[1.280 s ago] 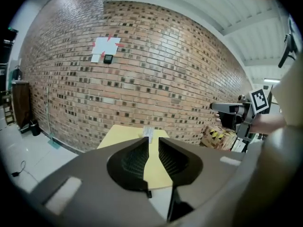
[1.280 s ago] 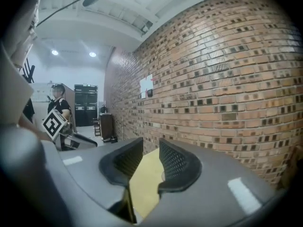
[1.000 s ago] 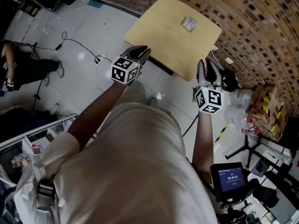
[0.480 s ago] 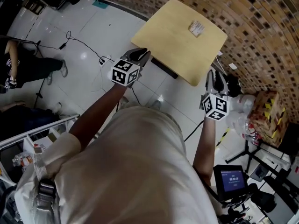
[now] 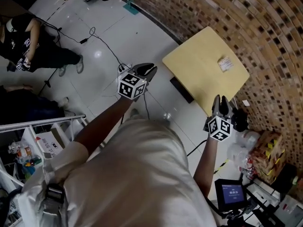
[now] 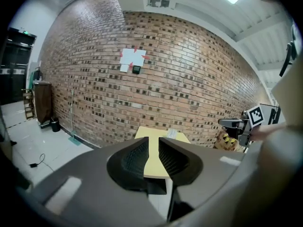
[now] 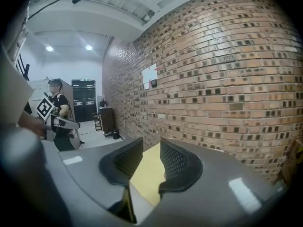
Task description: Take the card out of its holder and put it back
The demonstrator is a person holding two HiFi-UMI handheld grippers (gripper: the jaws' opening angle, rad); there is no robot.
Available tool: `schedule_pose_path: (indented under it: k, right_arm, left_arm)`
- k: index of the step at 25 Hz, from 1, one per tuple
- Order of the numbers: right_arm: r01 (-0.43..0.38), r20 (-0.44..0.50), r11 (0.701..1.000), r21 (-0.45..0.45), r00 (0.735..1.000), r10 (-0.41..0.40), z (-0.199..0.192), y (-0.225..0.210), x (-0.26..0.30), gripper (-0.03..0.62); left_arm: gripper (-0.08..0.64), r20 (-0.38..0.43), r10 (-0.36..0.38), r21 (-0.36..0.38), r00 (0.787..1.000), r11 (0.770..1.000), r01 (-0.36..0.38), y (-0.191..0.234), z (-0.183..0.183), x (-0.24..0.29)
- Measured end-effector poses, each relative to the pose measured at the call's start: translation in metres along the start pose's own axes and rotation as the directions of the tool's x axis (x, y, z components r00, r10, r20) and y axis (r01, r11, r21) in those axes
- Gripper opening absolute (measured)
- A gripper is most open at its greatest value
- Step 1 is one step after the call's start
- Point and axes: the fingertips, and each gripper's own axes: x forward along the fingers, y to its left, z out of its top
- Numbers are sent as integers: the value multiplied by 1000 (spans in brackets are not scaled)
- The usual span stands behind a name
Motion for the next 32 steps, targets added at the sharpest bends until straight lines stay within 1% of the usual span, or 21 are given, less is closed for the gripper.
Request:
schedule_pose_path:
  k: [3,6,11,13,14,16,26,32]
  right_arm:
    - [-28,-17,1000,-1,999,28,-2,29,15,112]
    - [-72,-19,997,3,997,72,0,54,39,112]
    - [-98,-32,995,10,995,99,-1,77,53,112]
    - [-125,-50,992,-11,991,124,-2,87,64,107]
    - [-141,-62,990,-29,988,139,-2,93,70,84]
    - [-170,-76,984,-56,983,166,-2,104,79,66]
    - [-285,-65,951,-117,958,279,9,151,108,43]
    - [-311,-69,941,-129,950,305,9,161,109,37]
  left_arm:
    - [84,-2,29,-17,1000,999,-29,28,-6,-16]
    - [84,7,62,-27,998,998,-62,53,-7,-26]
    - [84,-2,76,-39,997,996,-76,69,-15,-38]
    - [84,2,94,-43,996,995,-94,78,-14,-42]
    - [84,6,107,-46,994,993,-107,83,-14,-45]
    - [84,11,130,-56,991,990,-129,92,-14,-52]
    - [84,17,217,-110,976,971,-214,116,-31,-84]
    - [84,18,231,-116,973,967,-228,113,-34,-90]
